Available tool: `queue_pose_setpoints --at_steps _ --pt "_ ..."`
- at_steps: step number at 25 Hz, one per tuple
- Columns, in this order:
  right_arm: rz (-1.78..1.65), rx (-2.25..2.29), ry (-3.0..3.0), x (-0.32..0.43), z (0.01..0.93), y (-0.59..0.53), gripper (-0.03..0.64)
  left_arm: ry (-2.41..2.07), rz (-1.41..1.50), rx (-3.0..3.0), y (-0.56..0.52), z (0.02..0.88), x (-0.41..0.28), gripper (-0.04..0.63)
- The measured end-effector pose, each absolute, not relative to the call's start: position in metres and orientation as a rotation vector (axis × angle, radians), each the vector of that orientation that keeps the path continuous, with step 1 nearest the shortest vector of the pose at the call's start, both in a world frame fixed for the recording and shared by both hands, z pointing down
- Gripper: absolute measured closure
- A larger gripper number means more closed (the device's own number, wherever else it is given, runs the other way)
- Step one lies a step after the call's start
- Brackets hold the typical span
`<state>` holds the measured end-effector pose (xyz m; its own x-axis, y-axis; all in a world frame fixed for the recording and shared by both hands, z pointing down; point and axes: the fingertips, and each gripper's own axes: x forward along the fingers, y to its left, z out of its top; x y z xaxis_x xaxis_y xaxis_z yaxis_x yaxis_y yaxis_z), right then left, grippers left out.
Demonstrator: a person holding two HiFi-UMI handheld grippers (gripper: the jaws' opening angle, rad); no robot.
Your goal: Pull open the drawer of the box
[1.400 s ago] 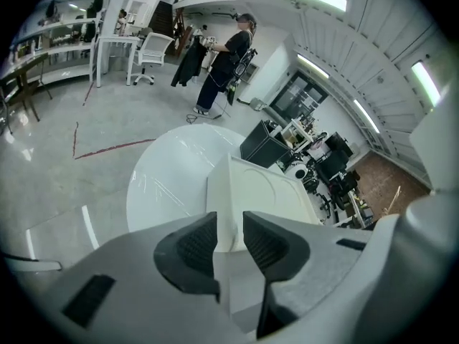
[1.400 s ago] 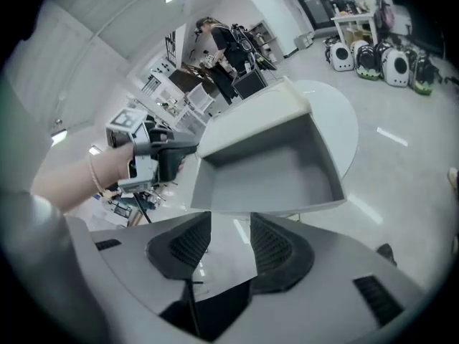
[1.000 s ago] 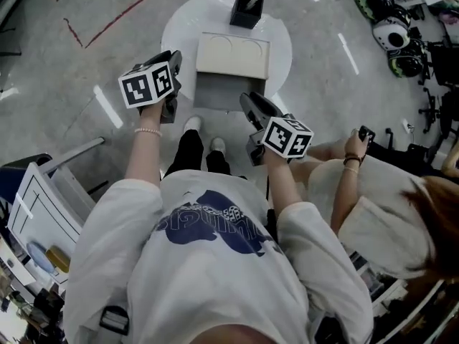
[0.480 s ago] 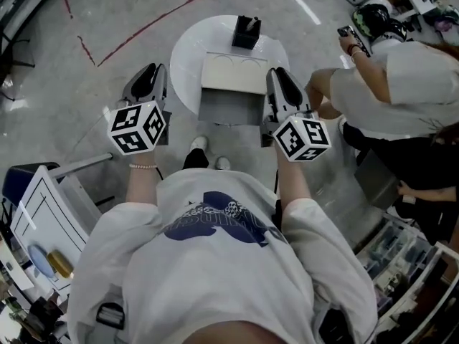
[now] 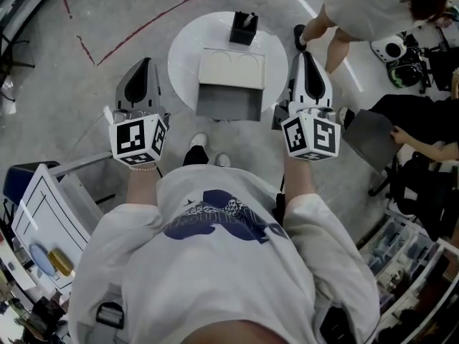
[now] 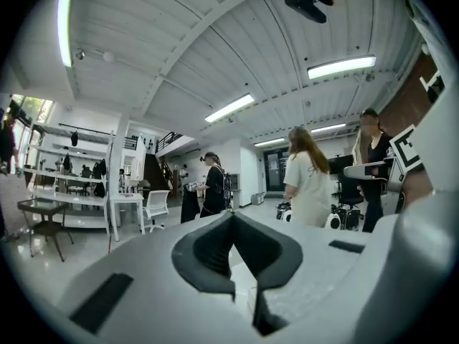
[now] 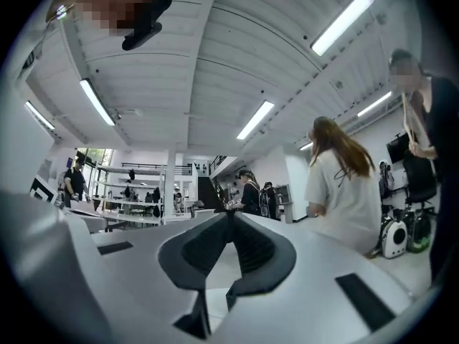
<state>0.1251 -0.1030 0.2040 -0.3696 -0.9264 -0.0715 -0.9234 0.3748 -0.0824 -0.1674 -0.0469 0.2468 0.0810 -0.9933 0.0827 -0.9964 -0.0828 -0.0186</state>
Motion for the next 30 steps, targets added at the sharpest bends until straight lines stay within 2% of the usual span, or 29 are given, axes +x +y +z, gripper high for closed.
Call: queue_pose_setpoints --at_steps 12,30 --pt "0.21 -1.758 2.524 0.126 0.194 -0.092 0.618 -2.175 0.15 2.352 -0.044 0.235 -0.15 0.588" --pt "0.271 -1.803 2.621 0.118 0.206 -0.097 0.62 -2.185 0.152 2.321 -0.054 0.234 -0.152 0.589"
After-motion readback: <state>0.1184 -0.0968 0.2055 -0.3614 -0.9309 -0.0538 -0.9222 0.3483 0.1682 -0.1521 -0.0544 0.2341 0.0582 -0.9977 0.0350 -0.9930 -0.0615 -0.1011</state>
